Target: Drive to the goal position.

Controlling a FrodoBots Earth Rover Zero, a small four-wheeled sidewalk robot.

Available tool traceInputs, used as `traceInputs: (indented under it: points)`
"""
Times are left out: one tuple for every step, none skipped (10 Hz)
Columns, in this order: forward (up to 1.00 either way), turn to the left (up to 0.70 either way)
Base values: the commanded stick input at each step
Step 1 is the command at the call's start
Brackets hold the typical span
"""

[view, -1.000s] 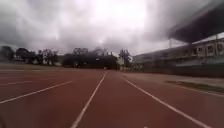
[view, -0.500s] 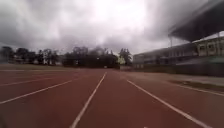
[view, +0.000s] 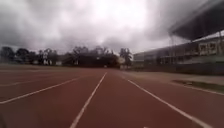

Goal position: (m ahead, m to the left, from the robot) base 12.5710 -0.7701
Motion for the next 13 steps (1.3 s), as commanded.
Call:
traceInputs:
  points:
    - [0.67, 0.00]
    - [0.67, 0.00]
    - [0.67, 0.00]
    - [0.67, 0.00]
    - [0.67, 0.00]
    - [0.67, 0.00]
    - [0.67, 0.00]
    - [0.67, 0.00]
    - [0.67, 0.00]
    - [0.67, 0.00]
    - [0.67, 0.00]
    - [0.67, 0.00]
    - [0.67, 0.00]
